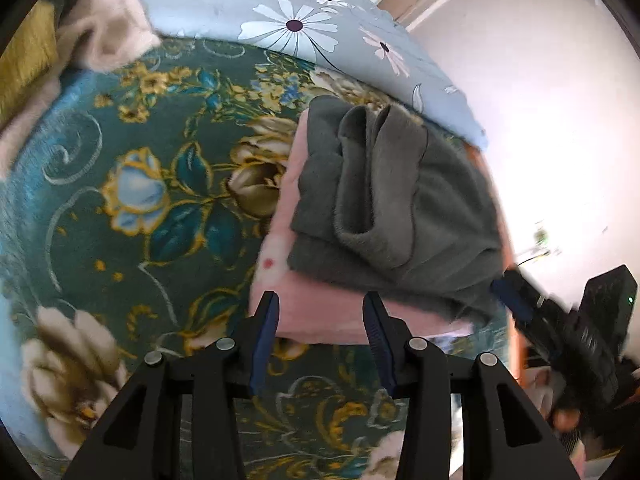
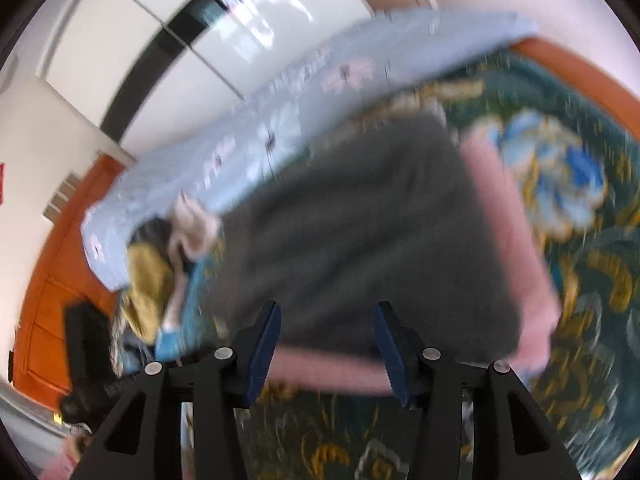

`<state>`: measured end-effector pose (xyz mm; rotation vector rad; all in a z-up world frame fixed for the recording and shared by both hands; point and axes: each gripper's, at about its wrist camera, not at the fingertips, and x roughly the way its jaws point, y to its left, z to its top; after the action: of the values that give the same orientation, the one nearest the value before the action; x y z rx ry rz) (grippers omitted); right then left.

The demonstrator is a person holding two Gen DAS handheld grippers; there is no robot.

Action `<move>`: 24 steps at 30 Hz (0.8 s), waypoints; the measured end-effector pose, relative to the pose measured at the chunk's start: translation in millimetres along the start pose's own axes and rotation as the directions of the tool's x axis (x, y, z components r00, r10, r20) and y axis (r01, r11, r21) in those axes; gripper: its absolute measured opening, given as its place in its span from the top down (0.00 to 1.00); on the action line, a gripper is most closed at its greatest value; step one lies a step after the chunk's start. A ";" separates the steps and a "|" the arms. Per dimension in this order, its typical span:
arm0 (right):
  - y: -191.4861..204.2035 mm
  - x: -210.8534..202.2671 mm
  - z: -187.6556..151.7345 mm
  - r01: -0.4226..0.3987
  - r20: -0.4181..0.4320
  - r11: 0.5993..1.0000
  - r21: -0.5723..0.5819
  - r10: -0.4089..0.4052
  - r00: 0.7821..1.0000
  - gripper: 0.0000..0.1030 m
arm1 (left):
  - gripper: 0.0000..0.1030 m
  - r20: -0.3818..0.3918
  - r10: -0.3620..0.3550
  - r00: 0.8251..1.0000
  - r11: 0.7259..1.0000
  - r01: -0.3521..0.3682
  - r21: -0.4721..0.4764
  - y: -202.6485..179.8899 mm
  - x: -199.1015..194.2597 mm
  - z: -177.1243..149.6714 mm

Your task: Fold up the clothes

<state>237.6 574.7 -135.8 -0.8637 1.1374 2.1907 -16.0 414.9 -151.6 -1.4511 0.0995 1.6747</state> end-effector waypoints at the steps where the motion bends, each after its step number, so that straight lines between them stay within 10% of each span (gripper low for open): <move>1: 0.4 6.3 -8.3 0.014 -0.026 1.000 0.015 -0.013 1.000 0.49 | 0.57 0.001 0.024 1.000 1.000 -0.024 0.011 0.3 -0.1 -1.8; 10: 13.4 40.8 -31.0 0.169 -0.139 0.981 0.090 -0.156 0.978 0.49 | 0.40 0.006 0.199 0.980 0.977 -0.199 0.077 20.3 -2.9 -17.5; 16: 25.8 42.1 -33.0 0.237 -0.109 0.961 0.144 -0.223 0.969 0.30 | 0.19 0.009 0.228 0.974 0.969 -0.228 0.099 30.7 -14.8 -25.1; 20: 37.5 40.0 -41.8 0.262 -0.088 0.957 0.129 -0.252 0.964 0.00 | 0.15 0.034 0.249 0.968 0.952 -0.251 0.174 25.9 -22.7 -33.0; 24: 48.5 39.4 -41.7 0.311 -0.077 0.946 0.093 -0.304 0.949 0.00 | 0.13 0.039 0.263 0.964 0.937 -0.265 0.227 23.1 -25.7 -38.8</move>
<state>190.5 520.7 -158.4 -0.9964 1.0549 1.8462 -3.8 364.4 -153.2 -1.2977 0.4890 1.8150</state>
